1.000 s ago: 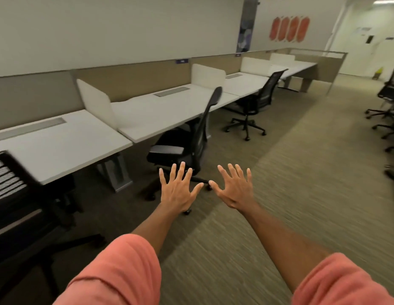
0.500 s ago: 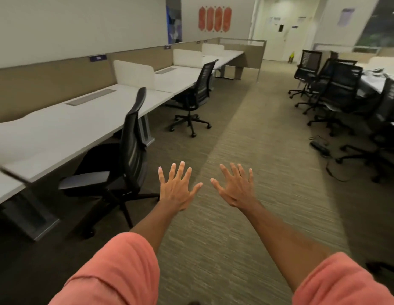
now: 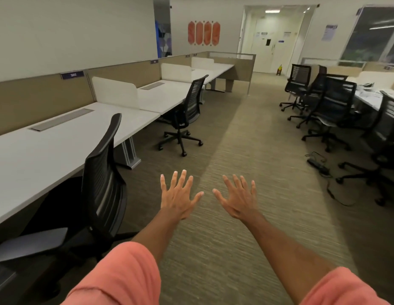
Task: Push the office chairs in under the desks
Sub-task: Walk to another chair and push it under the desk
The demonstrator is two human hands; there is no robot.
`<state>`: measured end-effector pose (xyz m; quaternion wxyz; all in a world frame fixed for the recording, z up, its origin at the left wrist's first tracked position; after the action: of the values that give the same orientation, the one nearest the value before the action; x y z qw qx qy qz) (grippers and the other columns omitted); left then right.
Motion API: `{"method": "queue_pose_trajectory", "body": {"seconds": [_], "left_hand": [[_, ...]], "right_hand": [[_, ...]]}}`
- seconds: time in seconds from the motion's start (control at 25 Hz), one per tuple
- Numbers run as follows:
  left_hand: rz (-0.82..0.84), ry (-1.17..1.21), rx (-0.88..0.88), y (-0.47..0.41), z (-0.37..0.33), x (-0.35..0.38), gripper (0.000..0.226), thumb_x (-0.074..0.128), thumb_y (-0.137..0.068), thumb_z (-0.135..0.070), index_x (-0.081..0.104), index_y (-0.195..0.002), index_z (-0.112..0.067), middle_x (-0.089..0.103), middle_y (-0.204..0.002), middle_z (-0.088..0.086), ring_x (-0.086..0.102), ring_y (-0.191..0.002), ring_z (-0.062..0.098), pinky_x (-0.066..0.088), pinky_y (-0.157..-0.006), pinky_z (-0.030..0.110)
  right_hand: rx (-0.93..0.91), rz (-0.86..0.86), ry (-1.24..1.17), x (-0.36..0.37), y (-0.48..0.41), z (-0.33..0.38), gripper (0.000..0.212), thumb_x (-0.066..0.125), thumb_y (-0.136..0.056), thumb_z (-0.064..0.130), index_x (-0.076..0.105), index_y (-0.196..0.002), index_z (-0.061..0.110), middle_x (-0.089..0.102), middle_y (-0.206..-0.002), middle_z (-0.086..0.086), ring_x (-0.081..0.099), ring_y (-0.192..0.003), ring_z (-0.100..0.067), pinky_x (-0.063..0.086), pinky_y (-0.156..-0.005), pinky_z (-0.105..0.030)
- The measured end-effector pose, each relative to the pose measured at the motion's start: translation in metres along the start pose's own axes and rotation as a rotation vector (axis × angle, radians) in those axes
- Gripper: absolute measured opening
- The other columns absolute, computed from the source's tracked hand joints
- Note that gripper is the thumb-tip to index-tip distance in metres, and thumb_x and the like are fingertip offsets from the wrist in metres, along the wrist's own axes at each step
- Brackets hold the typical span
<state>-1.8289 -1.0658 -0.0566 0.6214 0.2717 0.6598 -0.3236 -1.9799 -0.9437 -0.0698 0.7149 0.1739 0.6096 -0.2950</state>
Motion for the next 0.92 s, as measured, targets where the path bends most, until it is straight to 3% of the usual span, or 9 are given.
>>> {"method": "queue_pose_trajectory", "body": {"seconds": [0.12,0.44,0.76,0.92], "left_hand": [[-0.01,0.01,-0.039,-0.053,0.015,0.007,0.078,0.011,-0.093,-0.072,0.01,-0.156,-0.026,-0.004,-0.165,0.003,-0.01,-0.15,0.026,-0.017,-0.113,0.061],[-0.076,0.007,-0.342,-0.174,0.094,0.002,0.079,0.013,-0.092,-0.072,0.013,-0.156,-0.026,-0.002,-0.165,0.002,-0.008,-0.15,0.026,-0.015,-0.114,0.06],[-0.119,-0.076,-0.656,-0.192,0.222,-0.038,0.079,0.014,-0.092,-0.072,0.018,-0.156,-0.025,0.003,-0.165,0.004,-0.005,-0.151,0.027,-0.015,-0.113,0.06],[-0.144,-0.058,-0.864,-0.178,0.299,-0.032,0.08,0.013,-0.092,-0.072,0.016,-0.156,-0.024,0.003,-0.165,0.004,-0.004,-0.151,0.028,-0.012,-0.113,0.06]], "right_hand": [[-0.055,0.009,-0.017,0.004,-0.065,0.004,0.08,0.019,-0.088,0.077,0.018,-0.155,0.032,0.016,-0.163,-0.009,0.005,-0.151,-0.028,-0.007,-0.118,-0.056],[-0.307,0.067,0.009,0.027,-0.245,0.037,0.084,0.012,-0.085,0.08,0.016,-0.155,0.034,0.015,-0.164,-0.008,0.004,-0.151,-0.026,-0.008,-0.117,-0.055],[-0.649,0.056,-0.035,0.034,-0.345,0.182,0.083,0.013,-0.085,0.08,0.019,-0.155,0.034,0.019,-0.163,-0.007,0.008,-0.151,-0.025,-0.004,-0.119,-0.055],[-0.832,0.082,-0.095,0.048,-0.373,0.292,0.08,0.018,-0.088,0.077,0.021,-0.155,0.033,0.02,-0.162,-0.007,0.009,-0.151,-0.025,-0.005,-0.119,-0.054]]}}
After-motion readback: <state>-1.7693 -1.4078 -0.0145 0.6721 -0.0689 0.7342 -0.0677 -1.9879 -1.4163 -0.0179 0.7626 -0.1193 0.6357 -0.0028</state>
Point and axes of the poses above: each hand's wrist, its own y-axis away from the middle knuckle, its own x-axis out of the palm, z = x × y, the point moved 8 cm from there along -y, towards the middle knuckle
